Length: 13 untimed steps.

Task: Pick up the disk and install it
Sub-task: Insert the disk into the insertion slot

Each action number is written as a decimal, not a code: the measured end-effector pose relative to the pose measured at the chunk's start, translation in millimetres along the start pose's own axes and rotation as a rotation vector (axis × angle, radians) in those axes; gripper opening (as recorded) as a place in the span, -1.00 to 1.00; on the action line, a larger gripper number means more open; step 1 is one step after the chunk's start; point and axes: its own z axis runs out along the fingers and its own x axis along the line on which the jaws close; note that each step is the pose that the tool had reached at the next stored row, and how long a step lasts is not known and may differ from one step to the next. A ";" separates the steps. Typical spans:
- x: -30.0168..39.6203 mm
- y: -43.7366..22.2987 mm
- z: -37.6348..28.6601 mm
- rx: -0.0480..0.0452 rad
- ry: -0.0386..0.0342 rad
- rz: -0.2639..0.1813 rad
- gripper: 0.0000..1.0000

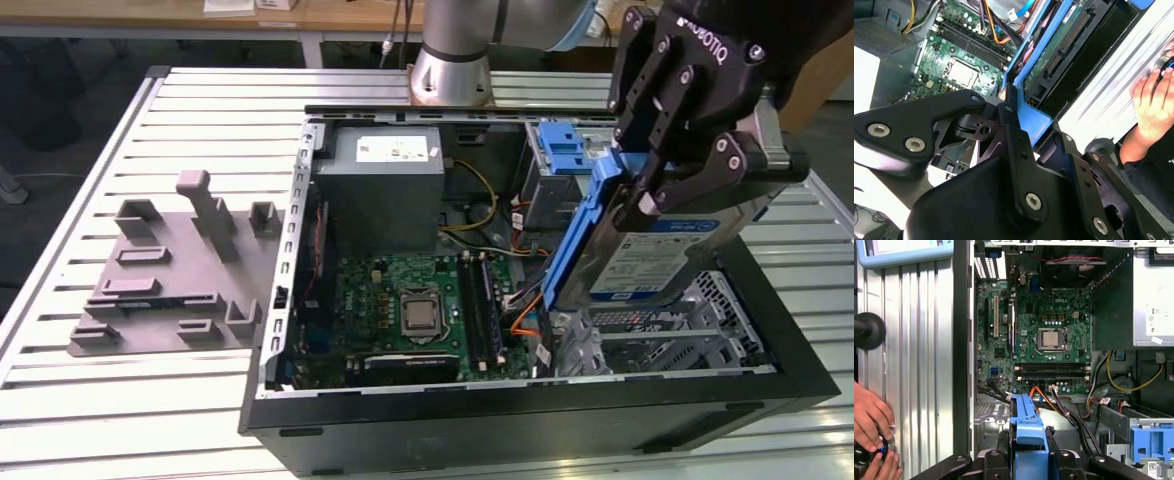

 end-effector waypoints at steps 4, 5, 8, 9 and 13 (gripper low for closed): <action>-0.1 -6.8 0.5 0.0000 -0.0001 0.000 -0.27; -0.2 -8.3 0.7 -0.0001 -0.0001 0.000 -0.27; -0.3 -11.8 1.0 0.0000 -0.0001 0.000 -0.27; -0.3 -12.7 1.1 0.0000 -0.0001 0.000 -0.27; 0.3 -15.6 2.1 0.0000 -0.0003 0.000 -0.27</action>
